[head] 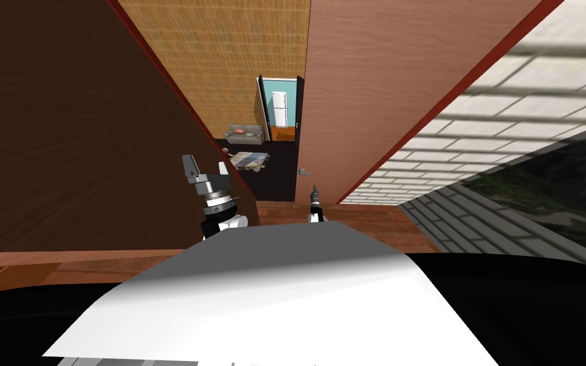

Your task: Pull the door open

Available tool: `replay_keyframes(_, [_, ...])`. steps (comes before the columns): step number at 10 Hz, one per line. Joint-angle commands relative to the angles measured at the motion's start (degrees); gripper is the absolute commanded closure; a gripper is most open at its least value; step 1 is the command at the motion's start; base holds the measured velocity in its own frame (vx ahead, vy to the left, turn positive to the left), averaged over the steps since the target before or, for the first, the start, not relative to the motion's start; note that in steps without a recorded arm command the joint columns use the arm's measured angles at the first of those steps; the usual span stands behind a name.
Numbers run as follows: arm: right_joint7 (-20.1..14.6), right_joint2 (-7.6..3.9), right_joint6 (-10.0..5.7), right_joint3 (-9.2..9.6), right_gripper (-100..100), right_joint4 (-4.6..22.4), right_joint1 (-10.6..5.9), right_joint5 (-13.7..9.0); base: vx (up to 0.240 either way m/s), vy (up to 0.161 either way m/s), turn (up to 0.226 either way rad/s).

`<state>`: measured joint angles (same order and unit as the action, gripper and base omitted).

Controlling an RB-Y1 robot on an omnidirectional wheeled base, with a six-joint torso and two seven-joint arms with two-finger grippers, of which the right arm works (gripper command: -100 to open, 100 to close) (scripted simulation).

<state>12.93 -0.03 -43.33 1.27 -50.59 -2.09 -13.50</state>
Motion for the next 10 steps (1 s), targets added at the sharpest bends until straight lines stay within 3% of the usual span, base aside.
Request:
replay_keyframes(1, [0.2,0.61,-0.56,0.13,-100,2.5,-0.76,-0.7,0.138,-0.021,0.074])
replay_keyframes(2, [0.2,0.61,-0.56,0.13,-100,2.5,-0.76,-0.7,0.108,-0.014,0.026])
replay_keyframes(9, [0.9,2.53,-2.03,0.34,-100,9.0,-3.08,-2.4,0.111,-0.002,0.040])
replay_keyframes(10, [0.8,2.33,-1.92,0.34,-100,8.4,-2.84,-2.2,0.074,-0.010,0.011])
